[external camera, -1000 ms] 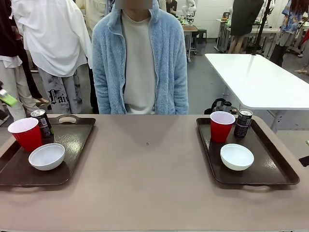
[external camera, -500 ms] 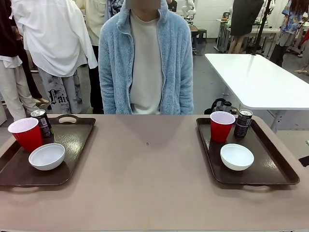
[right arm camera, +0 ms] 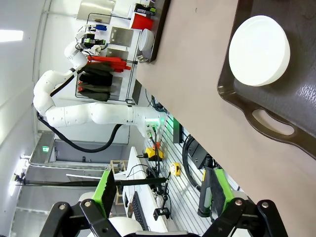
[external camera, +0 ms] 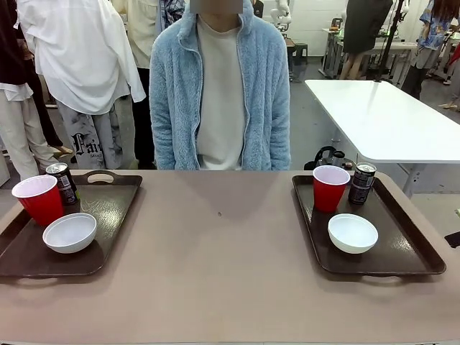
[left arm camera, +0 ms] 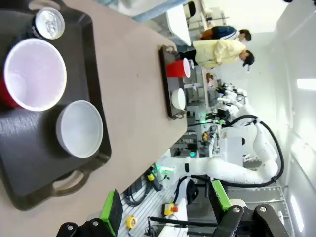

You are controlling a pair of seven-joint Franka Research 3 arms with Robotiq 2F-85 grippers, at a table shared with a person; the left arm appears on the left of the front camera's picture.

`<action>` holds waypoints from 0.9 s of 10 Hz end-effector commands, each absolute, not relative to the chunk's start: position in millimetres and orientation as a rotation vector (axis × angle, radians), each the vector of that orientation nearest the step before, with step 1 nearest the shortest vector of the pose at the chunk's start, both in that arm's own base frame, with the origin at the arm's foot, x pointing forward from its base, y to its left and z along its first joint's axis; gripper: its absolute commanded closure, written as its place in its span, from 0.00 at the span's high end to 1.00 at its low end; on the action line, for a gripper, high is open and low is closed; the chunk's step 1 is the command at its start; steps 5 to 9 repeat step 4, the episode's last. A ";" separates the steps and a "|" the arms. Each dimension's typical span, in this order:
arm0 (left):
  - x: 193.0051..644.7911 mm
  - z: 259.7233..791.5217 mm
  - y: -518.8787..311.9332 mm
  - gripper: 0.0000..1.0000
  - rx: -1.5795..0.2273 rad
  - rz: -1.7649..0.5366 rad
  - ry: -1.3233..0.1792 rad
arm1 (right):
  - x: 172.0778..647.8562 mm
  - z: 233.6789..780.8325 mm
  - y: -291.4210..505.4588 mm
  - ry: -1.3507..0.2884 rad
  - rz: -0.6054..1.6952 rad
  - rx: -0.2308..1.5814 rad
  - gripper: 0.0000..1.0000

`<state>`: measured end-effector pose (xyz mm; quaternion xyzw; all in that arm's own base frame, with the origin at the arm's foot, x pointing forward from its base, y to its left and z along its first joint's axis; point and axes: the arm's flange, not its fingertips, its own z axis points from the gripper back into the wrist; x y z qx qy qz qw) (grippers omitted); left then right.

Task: Prepare tableware on both trays.
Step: Pick up a Picnic Bowl from the table and place it on a Handle tray.

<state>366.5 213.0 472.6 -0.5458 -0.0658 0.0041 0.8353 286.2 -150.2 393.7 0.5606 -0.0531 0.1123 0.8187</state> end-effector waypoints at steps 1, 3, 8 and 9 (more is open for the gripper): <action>362.3 472.9 214.5 0.93 -1.178 0.007 -0.132 | 284.8 392.4 -151.2 -0.116 0.256 1.193 1.00; 362.3 472.9 214.5 0.93 -1.178 0.007 -0.132 | 284.8 392.4 -151.2 -0.116 0.256 1.193 1.00; 362.3 472.9 214.5 0.93 -1.178 0.007 -0.132 | 284.8 392.4 -151.2 -0.116 0.256 1.193 1.00; 362.3 472.9 214.5 0.93 -1.178 0.007 -0.132 | 284.8 392.4 -151.2 -0.116 0.256 1.193 1.00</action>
